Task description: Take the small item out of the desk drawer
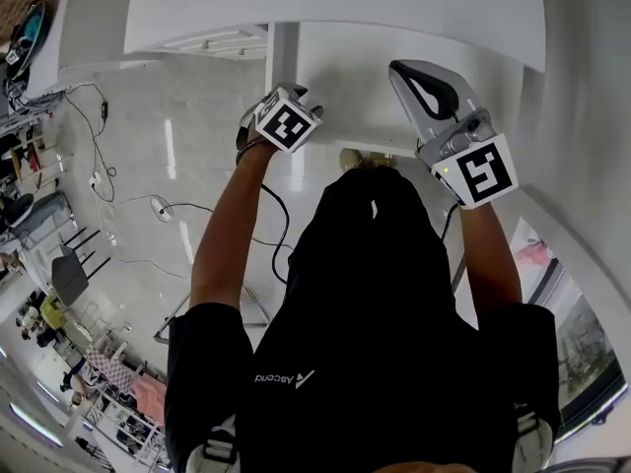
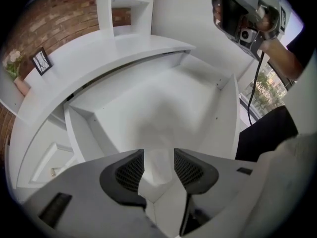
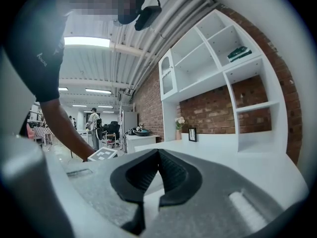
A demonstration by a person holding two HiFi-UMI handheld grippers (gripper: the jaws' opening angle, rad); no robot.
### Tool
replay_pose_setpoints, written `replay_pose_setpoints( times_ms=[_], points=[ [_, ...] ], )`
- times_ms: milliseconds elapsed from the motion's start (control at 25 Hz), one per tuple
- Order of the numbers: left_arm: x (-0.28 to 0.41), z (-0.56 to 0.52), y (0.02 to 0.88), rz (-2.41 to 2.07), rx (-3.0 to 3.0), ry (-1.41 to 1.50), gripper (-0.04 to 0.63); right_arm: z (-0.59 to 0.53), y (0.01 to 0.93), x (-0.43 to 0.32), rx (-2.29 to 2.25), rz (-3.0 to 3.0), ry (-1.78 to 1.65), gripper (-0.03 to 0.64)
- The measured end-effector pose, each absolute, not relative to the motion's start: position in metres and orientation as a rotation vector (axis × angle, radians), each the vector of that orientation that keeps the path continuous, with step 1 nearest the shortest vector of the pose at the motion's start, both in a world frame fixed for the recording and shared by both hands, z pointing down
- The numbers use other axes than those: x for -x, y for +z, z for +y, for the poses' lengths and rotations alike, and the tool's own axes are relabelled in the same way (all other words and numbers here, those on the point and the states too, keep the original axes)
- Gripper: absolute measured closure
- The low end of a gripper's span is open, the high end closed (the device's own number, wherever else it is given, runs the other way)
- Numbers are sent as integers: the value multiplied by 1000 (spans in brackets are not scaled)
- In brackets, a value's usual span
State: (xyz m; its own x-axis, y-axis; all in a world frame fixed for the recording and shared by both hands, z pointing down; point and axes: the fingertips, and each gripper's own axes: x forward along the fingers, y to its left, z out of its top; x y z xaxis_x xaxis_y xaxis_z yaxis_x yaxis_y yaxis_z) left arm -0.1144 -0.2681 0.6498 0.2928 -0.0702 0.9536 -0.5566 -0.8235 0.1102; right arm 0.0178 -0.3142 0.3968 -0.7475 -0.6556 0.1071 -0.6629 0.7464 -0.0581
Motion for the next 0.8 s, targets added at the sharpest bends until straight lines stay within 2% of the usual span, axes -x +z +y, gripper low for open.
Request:
replay_pose_setpoints(
  times_ms=[800],
  points=[
    [109,-256,713,-320,-1884,1787,410,-338,432,-45,-1135,-2830,251,617]
  ],
)
